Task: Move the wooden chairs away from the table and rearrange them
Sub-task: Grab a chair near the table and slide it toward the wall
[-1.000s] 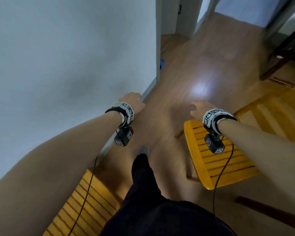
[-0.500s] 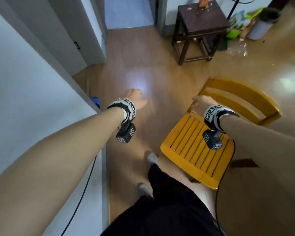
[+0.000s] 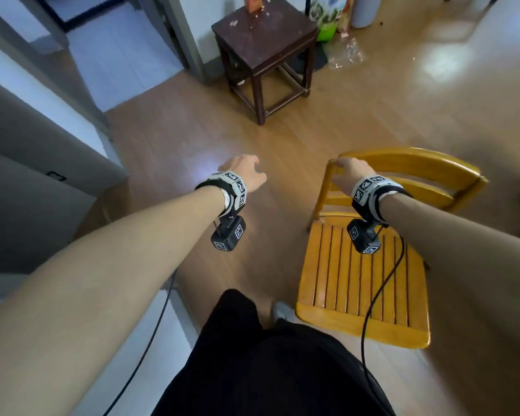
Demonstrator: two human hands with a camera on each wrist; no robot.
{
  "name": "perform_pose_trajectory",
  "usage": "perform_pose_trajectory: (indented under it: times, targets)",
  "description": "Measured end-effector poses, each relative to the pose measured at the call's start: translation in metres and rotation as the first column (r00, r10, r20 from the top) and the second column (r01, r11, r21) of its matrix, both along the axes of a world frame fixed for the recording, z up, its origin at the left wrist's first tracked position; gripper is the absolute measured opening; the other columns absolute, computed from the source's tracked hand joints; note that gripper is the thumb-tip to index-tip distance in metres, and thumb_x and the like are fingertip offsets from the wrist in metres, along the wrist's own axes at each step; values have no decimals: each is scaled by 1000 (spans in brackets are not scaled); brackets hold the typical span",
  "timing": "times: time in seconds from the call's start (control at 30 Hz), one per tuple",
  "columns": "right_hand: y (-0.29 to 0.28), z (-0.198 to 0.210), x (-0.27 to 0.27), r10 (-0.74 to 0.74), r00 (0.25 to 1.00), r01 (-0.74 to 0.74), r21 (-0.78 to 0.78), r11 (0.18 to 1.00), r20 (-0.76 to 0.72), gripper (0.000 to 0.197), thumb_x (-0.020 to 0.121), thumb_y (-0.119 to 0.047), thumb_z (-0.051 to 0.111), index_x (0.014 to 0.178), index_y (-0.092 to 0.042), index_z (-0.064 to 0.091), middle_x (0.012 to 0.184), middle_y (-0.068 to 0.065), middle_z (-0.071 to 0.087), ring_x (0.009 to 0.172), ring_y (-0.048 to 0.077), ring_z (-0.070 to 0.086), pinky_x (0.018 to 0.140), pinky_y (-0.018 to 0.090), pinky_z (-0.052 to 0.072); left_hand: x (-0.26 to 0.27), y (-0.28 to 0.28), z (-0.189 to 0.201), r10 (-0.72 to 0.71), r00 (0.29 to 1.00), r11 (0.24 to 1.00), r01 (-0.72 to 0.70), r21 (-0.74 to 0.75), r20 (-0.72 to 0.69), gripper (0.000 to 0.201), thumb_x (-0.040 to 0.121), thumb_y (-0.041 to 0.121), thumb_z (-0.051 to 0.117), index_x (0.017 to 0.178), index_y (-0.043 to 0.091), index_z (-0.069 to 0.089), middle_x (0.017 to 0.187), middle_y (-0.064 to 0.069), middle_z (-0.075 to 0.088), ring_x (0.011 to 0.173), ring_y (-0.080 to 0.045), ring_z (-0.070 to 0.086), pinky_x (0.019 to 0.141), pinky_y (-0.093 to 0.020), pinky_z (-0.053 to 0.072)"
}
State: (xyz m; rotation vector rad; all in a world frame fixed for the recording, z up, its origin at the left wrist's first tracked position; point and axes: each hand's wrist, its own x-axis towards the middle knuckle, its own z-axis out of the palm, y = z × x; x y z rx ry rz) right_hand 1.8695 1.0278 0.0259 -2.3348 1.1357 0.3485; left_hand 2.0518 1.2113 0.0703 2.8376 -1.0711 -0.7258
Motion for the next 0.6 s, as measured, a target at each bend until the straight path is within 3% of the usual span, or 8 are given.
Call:
perform_pose_trajectory:
  times: [0.1, 0.2, 0.27, 0.33, 0.43, 0.53, 0.6]
  targets:
    - [-36, -3, 2, -136, 991, 136, -27, 990, 0, 53, 92, -19, 52, 145, -21, 49, 137, 13, 58, 105, 32, 64, 72, 33, 50, 32, -57, -4, -110, 994, 994, 110, -11, -8, 49, 89, 42, 58, 136, 28, 55, 135, -3, 59, 118, -29, 57, 92, -35, 42]
    - [-74, -10, -1, -282, 959, 282, -32, 959, -1, 56, 90, -19, 52, 146, -21, 48, 138, 13, 58, 89, 28, 63, 66, 31, 49, 59, -124, -16, -244, 969, 970, 244, -7, -31, 51, 88, 42, 58, 137, 28, 54, 136, -2, 59, 120, -27, 55, 96, -37, 45]
    - [-97, -14, -4, -393, 919, 392, -40, 919, -16, 55, 92, -18, 53, 147, -20, 47, 140, 13, 57, 84, 23, 61, 65, 30, 49, 74, -175, -21, -360, 933, 933, 360, -5, -29, 53, 88, 43, 57, 139, 28, 53, 137, -1, 58, 120, -27, 56, 96, -37, 46]
    - [-119, -16, -6, -512, 859, 511, -43, 858, -12, 54, 94, -19, 54, 147, -19, 46, 143, 12, 55, 90, 24, 65, 68, 29, 50, 88, -230, -25, -484, 874, 875, 484, -7, -34, 53, 90, 43, 55, 140, 26, 52, 140, -1, 56, 121, -27, 55, 98, -38, 45]
    - [-130, -12, -15, -698, 715, 696, -56, 716, -36, 55, 94, -21, 53, 148, -18, 45, 145, 13, 52, 119, 32, 59, 87, 36, 50, 95, -313, -26, -673, 738, 739, 674, -2, -52, 53, 91, 40, 52, 142, 24, 50, 134, -4, 60, 116, -28, 58, 99, -40, 47]
    - [-127, 0, -28, -849, 525, 848, -50, 528, -58, 57, 91, -23, 54, 147, -18, 46, 144, 14, 53, 124, 34, 56, 96, 41, 50, 78, -385, -20, -812, 579, 582, 813, -28, -70, 54, 90, 40, 51, 142, 23, 50, 125, -3, 65, 105, -27, 65, 92, -39, 52]
    - [-124, 10, -36, -924, 382, 922, -54, 383, -29, 55, 90, -23, 54, 145, -17, 48, 141, 14, 55, 123, 34, 56, 99, 42, 49, 58, -424, -12, -880, 471, 474, 879, -52, -55, 54, 91, 40, 52, 142, 23, 50, 132, -3, 62, 112, -27, 62, 95, -39, 50]
